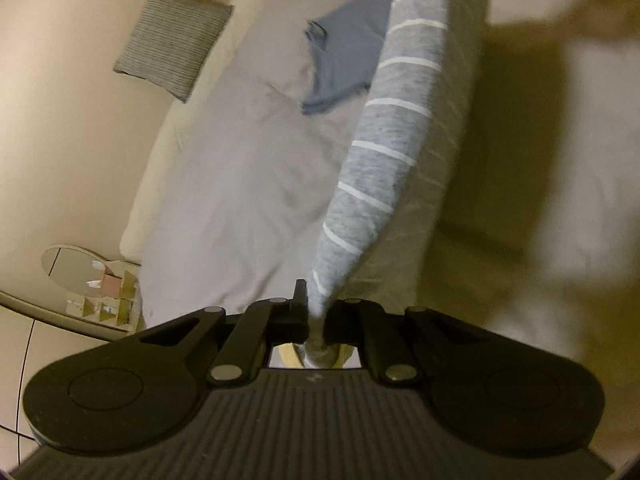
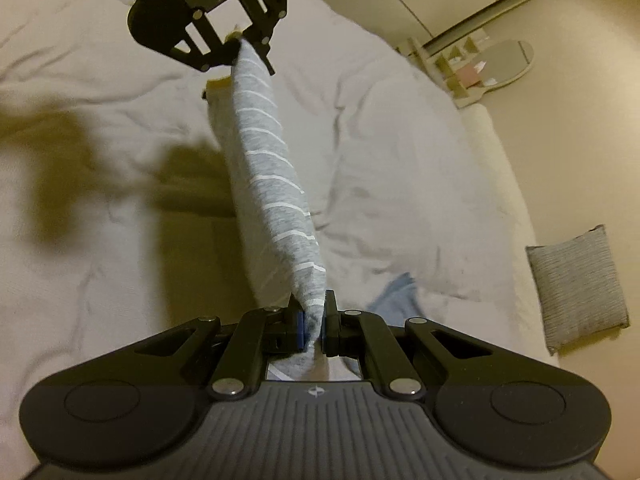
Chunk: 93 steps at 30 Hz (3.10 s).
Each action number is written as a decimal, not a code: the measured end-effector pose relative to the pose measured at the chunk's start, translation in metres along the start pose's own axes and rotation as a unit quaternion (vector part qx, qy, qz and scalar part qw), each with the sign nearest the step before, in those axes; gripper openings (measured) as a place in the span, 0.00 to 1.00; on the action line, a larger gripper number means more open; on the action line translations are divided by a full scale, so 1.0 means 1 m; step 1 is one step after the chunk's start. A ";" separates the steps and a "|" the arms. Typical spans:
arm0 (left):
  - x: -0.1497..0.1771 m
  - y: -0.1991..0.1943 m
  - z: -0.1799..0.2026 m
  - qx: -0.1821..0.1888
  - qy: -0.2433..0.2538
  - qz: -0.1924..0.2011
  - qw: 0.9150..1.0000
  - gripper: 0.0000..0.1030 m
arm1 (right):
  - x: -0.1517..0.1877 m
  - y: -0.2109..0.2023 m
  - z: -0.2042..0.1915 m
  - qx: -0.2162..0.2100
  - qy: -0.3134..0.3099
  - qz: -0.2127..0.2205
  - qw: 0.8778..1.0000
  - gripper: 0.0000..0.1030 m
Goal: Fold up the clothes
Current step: 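Lift the shirt end with both tools and fold it over the shirt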
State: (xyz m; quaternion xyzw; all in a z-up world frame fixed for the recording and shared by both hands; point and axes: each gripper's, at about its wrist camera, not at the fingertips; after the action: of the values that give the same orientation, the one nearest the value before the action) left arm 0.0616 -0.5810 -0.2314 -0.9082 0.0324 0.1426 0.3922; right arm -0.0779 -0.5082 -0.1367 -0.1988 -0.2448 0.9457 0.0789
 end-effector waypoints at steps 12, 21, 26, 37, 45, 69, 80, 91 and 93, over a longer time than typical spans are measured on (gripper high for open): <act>-0.139 0.005 -0.046 -0.017 -0.079 -0.002 0.997 0.05 | 0.081 0.014 0.126 -0.004 0.001 0.025 1.000 0.02; -0.264 0.093 -0.122 -0.119 -0.157 -0.044 0.979 0.05 | 0.159 0.150 0.261 0.045 -0.055 0.154 0.986 0.02; -0.308 0.144 -0.123 -0.130 -0.177 -0.048 0.975 0.05 | 0.201 0.210 0.291 0.093 -0.046 0.204 0.973 0.03; -0.312 0.258 0.046 -0.084 -0.144 -0.061 0.984 0.05 | 0.319 0.320 0.148 0.045 -0.087 0.151 0.984 0.02; -0.312 0.264 0.064 -0.138 -0.094 -0.056 0.984 0.15 | 0.346 0.324 0.109 0.126 -0.094 0.159 0.975 0.25; -0.316 0.267 0.093 -0.151 -0.057 -0.101 0.982 0.16 | 0.371 0.321 0.101 0.125 -0.093 0.181 0.971 0.01; -0.315 0.262 0.107 -0.169 -0.061 -0.112 0.977 0.09 | 0.388 0.309 0.096 0.128 -0.068 0.185 0.972 0.00; -0.306 0.267 0.111 -0.148 -0.088 -0.132 0.976 0.09 | 0.395 0.305 0.088 0.113 -0.048 0.178 0.976 0.00; -0.306 0.263 0.111 -0.151 -0.097 -0.134 0.975 0.10 | 0.396 0.304 0.089 0.115 -0.047 0.176 0.976 0.00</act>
State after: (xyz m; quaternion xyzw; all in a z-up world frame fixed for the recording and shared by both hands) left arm -0.3020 -0.6985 -0.4013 -0.9349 -0.1491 0.1791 0.2678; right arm -0.4908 -0.7124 -0.3491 -0.1841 -0.0986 0.9748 -0.0783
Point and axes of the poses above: each gripper's, at about its wrist camera, not at the fingertips, and y roughly the way its jaws point, z to its right, x to its underside, and after that the axes turned 13 degrees about x, right-handed
